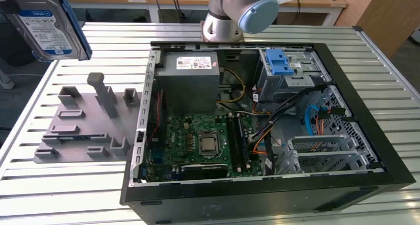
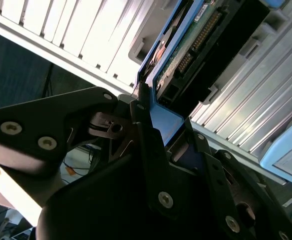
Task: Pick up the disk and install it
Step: 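Pick up the disk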
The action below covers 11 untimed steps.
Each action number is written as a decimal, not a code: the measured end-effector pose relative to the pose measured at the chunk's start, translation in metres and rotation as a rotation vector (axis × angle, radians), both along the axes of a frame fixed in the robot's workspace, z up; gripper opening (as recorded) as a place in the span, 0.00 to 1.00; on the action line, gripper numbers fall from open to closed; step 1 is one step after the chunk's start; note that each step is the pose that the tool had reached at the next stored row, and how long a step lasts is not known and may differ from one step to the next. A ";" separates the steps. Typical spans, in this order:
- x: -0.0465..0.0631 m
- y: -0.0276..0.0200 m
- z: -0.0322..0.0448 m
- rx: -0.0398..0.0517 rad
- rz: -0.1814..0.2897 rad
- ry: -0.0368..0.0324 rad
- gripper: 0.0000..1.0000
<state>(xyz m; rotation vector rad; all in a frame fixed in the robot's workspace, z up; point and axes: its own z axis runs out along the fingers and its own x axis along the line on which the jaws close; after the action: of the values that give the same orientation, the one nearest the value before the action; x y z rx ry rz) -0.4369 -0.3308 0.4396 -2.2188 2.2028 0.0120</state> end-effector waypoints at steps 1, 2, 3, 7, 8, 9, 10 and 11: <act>0.000 0.0000 -0.0001 0.0000 0.000 -0.0007 0.36; 0.000 0.0001 -0.0001 0.0001 0.000 -0.0011 0.36; 0.000 0.0000 0.0000 0.0000 0.000 -0.0012 0.36; 0.000 0.0000 0.0034 0.0000 0.000 -0.0012 0.36; 0.000 0.0000 0.0045 0.0000 0.000 -0.0012 0.36; 0.000 0.0001 0.0055 0.0000 0.000 -0.0013 0.36; 0.000 0.0001 0.0069 0.0000 0.000 -0.0011 0.36; 0.000 0.0001 0.0083 0.0000 0.000 -0.0012 0.36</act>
<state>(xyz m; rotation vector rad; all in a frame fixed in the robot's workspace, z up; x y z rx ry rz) -0.4371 -0.3307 0.4480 -2.2181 2.2024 0.0107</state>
